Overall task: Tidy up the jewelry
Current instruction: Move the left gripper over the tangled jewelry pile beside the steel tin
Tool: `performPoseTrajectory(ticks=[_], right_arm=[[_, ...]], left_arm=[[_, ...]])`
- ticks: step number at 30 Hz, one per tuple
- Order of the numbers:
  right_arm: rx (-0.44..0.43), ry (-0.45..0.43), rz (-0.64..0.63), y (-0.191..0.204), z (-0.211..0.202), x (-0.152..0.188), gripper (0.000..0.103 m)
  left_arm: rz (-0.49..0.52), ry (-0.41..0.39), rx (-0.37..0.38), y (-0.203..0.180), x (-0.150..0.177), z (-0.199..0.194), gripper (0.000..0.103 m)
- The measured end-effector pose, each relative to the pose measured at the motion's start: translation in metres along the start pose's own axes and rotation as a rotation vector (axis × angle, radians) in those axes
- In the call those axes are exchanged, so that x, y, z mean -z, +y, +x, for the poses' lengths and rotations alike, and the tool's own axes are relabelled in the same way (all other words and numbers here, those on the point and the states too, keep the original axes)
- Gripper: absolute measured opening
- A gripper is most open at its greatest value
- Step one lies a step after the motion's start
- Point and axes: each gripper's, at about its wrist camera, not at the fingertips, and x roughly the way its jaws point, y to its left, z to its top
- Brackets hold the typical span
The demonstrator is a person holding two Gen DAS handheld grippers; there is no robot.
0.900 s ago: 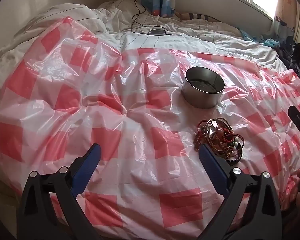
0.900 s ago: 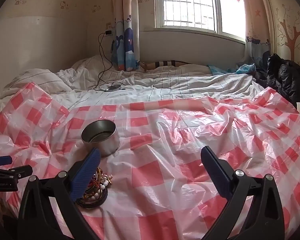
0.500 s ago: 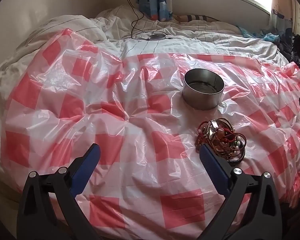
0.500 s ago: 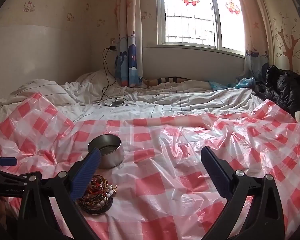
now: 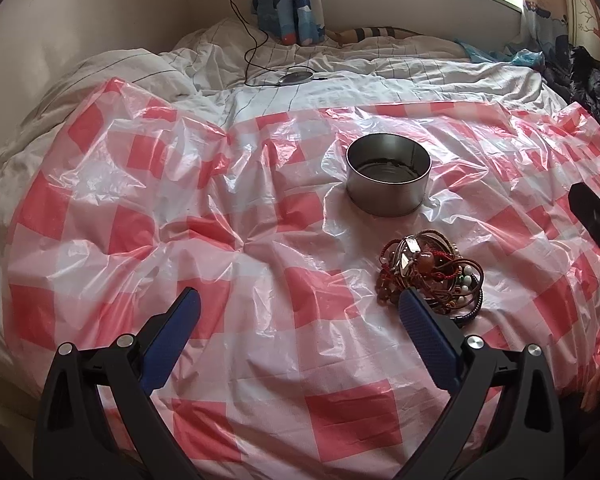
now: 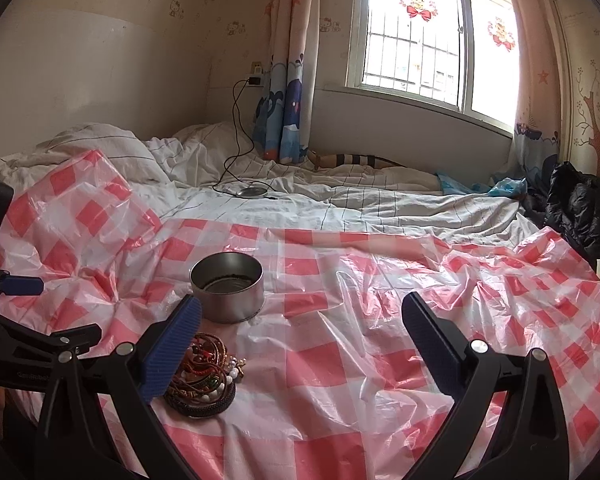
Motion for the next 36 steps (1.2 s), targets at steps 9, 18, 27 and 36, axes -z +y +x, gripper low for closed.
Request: performPoseTrajectory(ticks=[9, 18, 27, 36], right_arm=[[-0.022, 0.019, -0.015, 0.003, 0.004, 0.002, 0.096], [-0.055, 0.125, -0.03, 0.007, 0.027, 0.006, 0.096], [-0.18, 0.247, -0.085, 0.025, 0.049, 0.016, 0.096], [-0.094, 0.287, 0.035, -0.001, 0.061, 0.016, 0.096]], left_arm=[[0.005, -0.011, 0.027, -0.002, 0.0, -0.002, 0.095], [-0.096, 0.127, 0.23, 0.007, -0.009, 0.036, 0.095], [-0.206, 0.149, 0.22, 0.03, -0.002, 0.049, 0.095], [-0.046, 0.112, 0.347, -0.002, -0.009, 0.043, 0.095]])
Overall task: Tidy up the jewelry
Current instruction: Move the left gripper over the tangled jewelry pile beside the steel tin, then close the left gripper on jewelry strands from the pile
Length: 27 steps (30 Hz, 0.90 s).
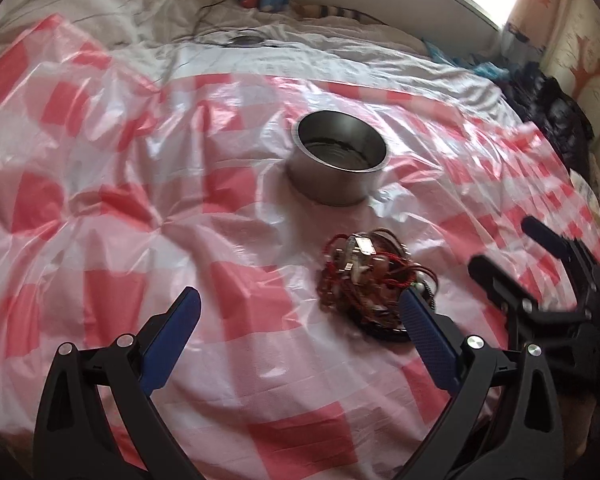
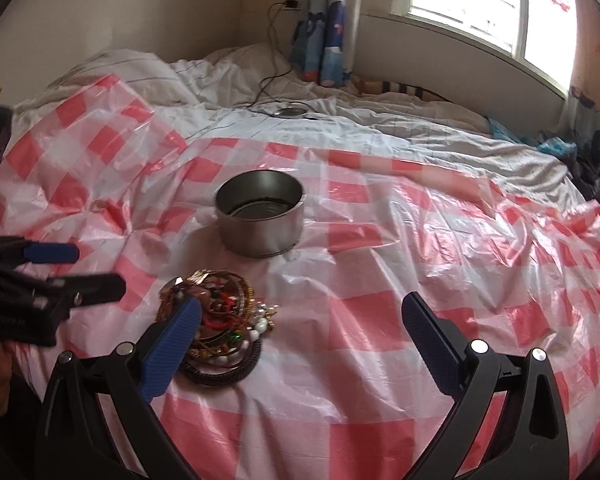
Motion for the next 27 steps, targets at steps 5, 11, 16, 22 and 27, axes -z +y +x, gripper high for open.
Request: performPoseTrajectory(ticks=[5, 11, 16, 22, 27], right_arm=[[-0.038, -0.015, 0.228, -0.047, -0.004, 0.0, 0.096], [-0.081, -0.02, 0.27, -0.054, -0.006, 0.0, 0.096], [-0.11, -0.033, 0.289, -0.058, -0.008, 0.001, 0.096], [-0.132, -0.033, 0.344, -0.069, -0.008, 0.003, 0.096], [-0.137, -0.027, 0.349, -0.07, -0.007, 0.004, 0.096]], left_arm=[[0.212, 0.008, 0.044, -0.044, 0.001, 0.012, 0.095], [0.184, 0.017, 0.063, -0.038, -0.006, 0.024, 0.074], [0.192, 0.058, 0.04, -0.034, -0.003, 0.035, 0.05], [0.201, 0.079, 0.034, -0.033, 0.0, 0.039, 0.017], [0.17, 0.043, 0.061, -0.026, -0.002, 0.03, 0.01]])
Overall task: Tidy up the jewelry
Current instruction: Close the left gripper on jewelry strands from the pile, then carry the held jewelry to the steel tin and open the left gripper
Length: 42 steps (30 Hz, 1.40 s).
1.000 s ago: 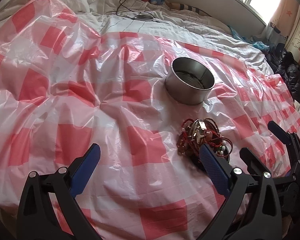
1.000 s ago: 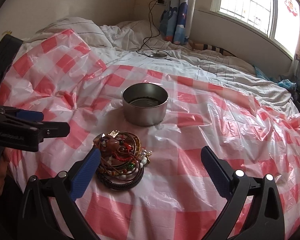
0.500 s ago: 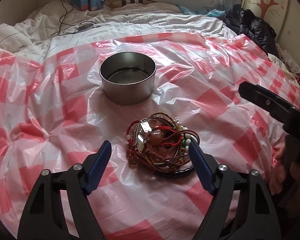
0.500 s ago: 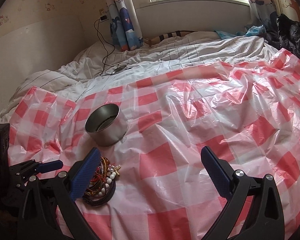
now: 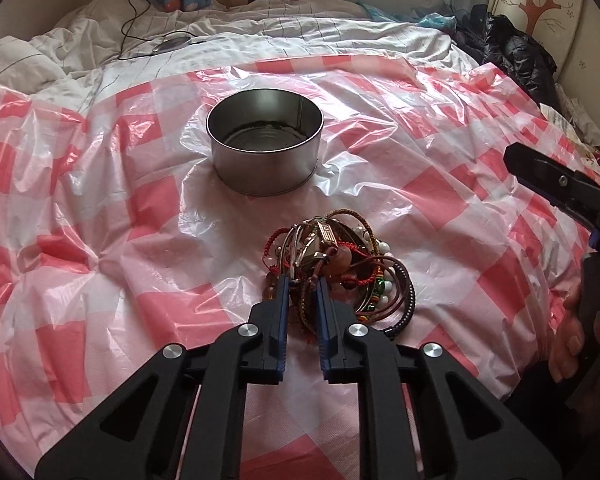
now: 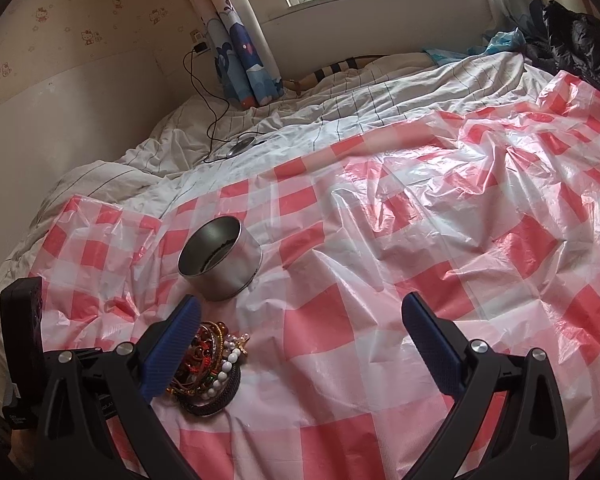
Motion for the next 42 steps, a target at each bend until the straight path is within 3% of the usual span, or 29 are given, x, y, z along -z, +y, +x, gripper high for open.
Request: performPoseTrajectory(ticks=[6, 10, 17, 20, 36, 42], right_arm=[[0.007, 0.011, -0.018, 0.002, 0.003, 0.001, 0.096], [0.012, 0.02, -0.027, 0.004, 0.004, 0.002, 0.096], [0.012, 0.023, -0.034, 0.007, 0.005, 0.003, 0.096], [0.011, 0.025, -0.036, 0.007, 0.005, 0.004, 0.096], [0.011, 0.027, -0.037, 0.01, 0.006, 0.004, 0.096], [-0.018, 0.045, -0.05, 0.011, 0.009, 0.005, 0.096]], left_arm=[[-0.088, -0.05, 0.058, 0.017, -0.001, -0.012, 0.008], [-0.172, 0.041, 0.082, 0.035, 0.002, 0.007, 0.009], [-0.152, 0.03, 0.058, 0.032, 0.004, 0.005, 0.009], [-0.143, -0.007, 0.067, 0.031, 0.002, -0.003, 0.004], [-0.223, -0.185, 0.128, 0.055, 0.002, -0.042, 0.003], [-0.197, -0.215, 0.163, 0.052, -0.002, -0.051, 0.003]])
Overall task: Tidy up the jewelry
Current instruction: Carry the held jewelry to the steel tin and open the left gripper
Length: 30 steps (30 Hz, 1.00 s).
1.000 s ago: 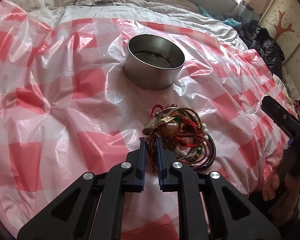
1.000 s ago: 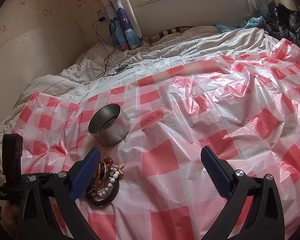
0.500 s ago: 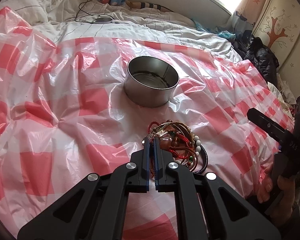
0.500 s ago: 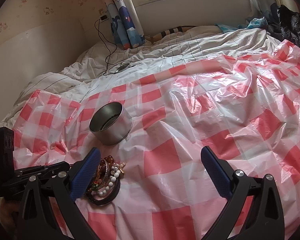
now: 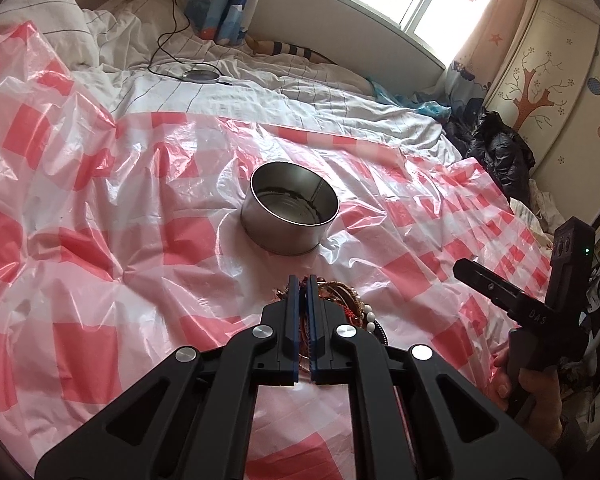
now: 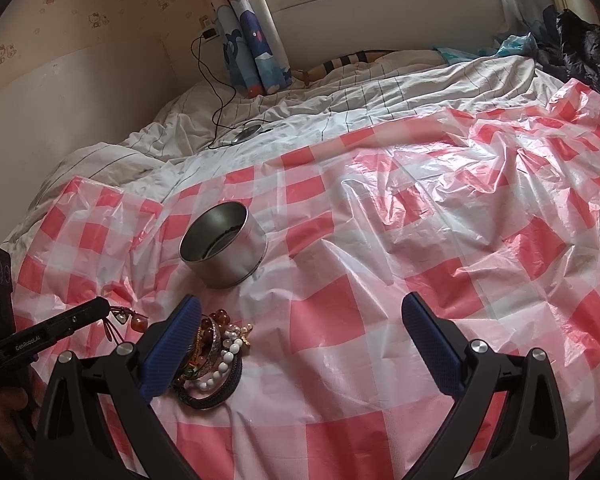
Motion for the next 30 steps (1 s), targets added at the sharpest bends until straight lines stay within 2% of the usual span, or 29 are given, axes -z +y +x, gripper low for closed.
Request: performPoseTrajectory(ticks=[7, 11, 12, 13, 16, 18, 23, 26, 27, 28, 29, 30], right_arm=[[-0.099, 0.074, -0.167, 0.037, 0.017, 0.006, 0.096], [-0.114, 0.077, -0.308, 0.064, 0.026, 0.01, 0.096], [-0.103, 0.083, -0.339, 0.069, 0.03, 0.011, 0.093], [-0.081, 0.095, -0.362, 0.073, 0.034, 0.012, 0.081], [-0.05, 0.143, -0.371, 0.071, 0.049, 0.012, 0.058], [-0.045, 0.157, -0.367, 0.068, 0.054, 0.012, 0.054], [-0.071, 0.16, -0.38, 0.073, 0.059, 0.01, 0.054], [-0.074, 0.197, -0.412, 0.08, 0.069, 0.015, 0.054], [-0.074, 0.203, -0.429, 0.083, 0.071, 0.016, 0.047], [-0.073, 0.214, -0.443, 0.086, 0.074, 0.018, 0.028], [-0.074, 0.227, -0.448, 0.087, 0.076, 0.02, 0.015], [-0.085, 0.23, -0.447, 0.087, 0.076, 0.022, 0.008]], left_arm=[[0.019, -0.065, 0.018, -0.01, -0.023, -0.005, 0.003], [0.015, -0.104, 0.0, -0.007, -0.023, -0.01, 0.003], [0.011, -0.107, -0.002, -0.005, -0.022, -0.011, 0.003], [0.006, -0.107, -0.002, -0.003, -0.022, -0.012, 0.003], [-0.009, -0.112, -0.005, 0.007, -0.021, -0.015, 0.003], [-0.022, -0.114, -0.003, 0.013, -0.021, -0.017, 0.003], [-0.035, -0.111, 0.008, 0.018, -0.02, -0.018, 0.003], [-0.024, -0.11, 0.01, 0.015, -0.02, -0.017, 0.003], [-0.022, -0.11, 0.011, 0.014, -0.02, -0.017, 0.003], [-0.023, -0.109, 0.012, 0.014, -0.019, -0.017, 0.003], [-0.023, -0.109, 0.011, 0.014, -0.019, -0.017, 0.003], [-0.023, -0.109, 0.011, 0.014, -0.019, -0.017, 0.003]])
